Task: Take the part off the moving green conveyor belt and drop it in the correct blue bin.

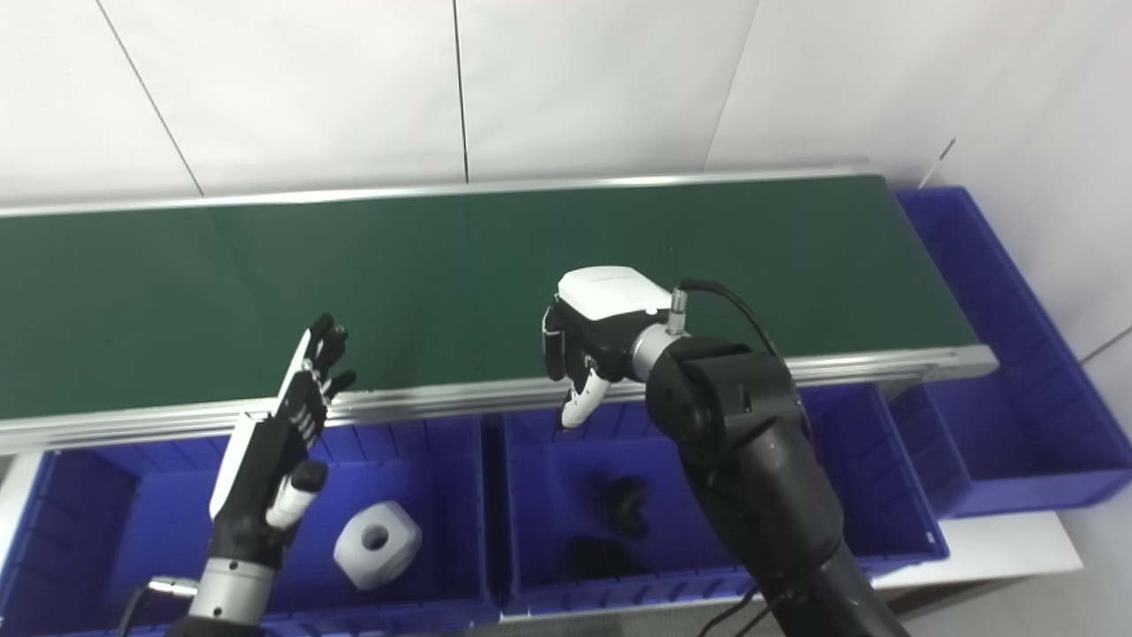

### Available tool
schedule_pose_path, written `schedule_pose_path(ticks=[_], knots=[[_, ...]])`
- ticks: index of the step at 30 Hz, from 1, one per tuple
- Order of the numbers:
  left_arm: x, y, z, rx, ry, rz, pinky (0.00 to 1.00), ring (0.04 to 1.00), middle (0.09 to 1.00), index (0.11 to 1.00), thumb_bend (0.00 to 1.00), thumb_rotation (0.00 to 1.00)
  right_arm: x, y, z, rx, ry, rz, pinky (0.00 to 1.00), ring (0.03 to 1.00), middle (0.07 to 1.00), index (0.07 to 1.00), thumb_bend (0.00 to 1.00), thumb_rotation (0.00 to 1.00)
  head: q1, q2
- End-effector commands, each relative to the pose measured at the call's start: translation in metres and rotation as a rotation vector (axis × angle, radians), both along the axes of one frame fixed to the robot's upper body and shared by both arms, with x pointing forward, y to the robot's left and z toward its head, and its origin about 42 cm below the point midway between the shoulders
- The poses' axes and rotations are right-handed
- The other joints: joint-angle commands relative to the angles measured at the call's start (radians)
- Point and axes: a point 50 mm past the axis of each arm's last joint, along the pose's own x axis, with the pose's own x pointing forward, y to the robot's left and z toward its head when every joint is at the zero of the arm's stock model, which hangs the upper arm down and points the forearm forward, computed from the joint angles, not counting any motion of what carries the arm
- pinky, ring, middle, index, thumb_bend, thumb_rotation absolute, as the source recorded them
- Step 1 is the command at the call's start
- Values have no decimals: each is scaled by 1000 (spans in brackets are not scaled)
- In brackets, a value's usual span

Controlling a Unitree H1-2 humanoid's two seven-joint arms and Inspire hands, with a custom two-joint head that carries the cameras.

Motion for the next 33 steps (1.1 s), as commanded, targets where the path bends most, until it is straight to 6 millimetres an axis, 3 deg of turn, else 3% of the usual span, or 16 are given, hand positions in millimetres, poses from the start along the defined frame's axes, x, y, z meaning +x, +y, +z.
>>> schedule_pose_path(ticks=[1,9,16,19,20,22,23,25,26,28,33], knots=[[4,-3,15,-16,-57,-10,892,976,973,1000,933,957,-2,-3,4,-14,-42,12,273,420,503,492,518,0,4,5],[4,-4,18,-17,-54,-11,899,976,977,1000,925,956,-11,-5,-23,-46,-6,23,214,368,440,528,513,0,16,11],[3,-8,19,-19,-52,-8,893,976,976,1000,931,957,-8,-2,-31,-102,16,7,365,469,504,483,523,0,39,10],[3,-10,20,-21,-49,-7,896,979,978,1000,934,954,-11,-4,-39,-92,-3,11,307,402,450,503,526,2,51,12],[2,-11,21,-21,-46,-5,897,981,979,1000,938,955,-13,-6,-42,-62,-16,18,276,369,455,605,681,223,55,12],[2,-12,21,-23,-44,-5,899,982,980,1000,941,956,-20,-9,-46,-6,-44,25,276,380,500,720,842,528,63,11],[2,-13,21,-25,-44,-5,899,982,980,1000,939,955,-23,-9,-47,9,-61,29,328,481,617,767,929,679,67,11],[2,-14,21,-26,-46,-7,903,985,980,1000,937,956,-30,-11,-49,51,-109,45,454,657,778,828,983,856,78,10],[2,-15,21,-26,-46,-7,906,986,980,1000,937,958,-32,-11,-49,66,-124,49,517,722,828,854,994,923,84,9],[3,-16,21,-27,-50,-9,908,987,980,1000,935,959,-37,-12,-50,127,-163,54,576,761,855,875,1000,978,98,5],[3,-19,19,-12,-61,-15,900,988,987,1000,927,971,-51,-13,-56,421,-287,28,574,734,835,870,983,1000,134,-9]])
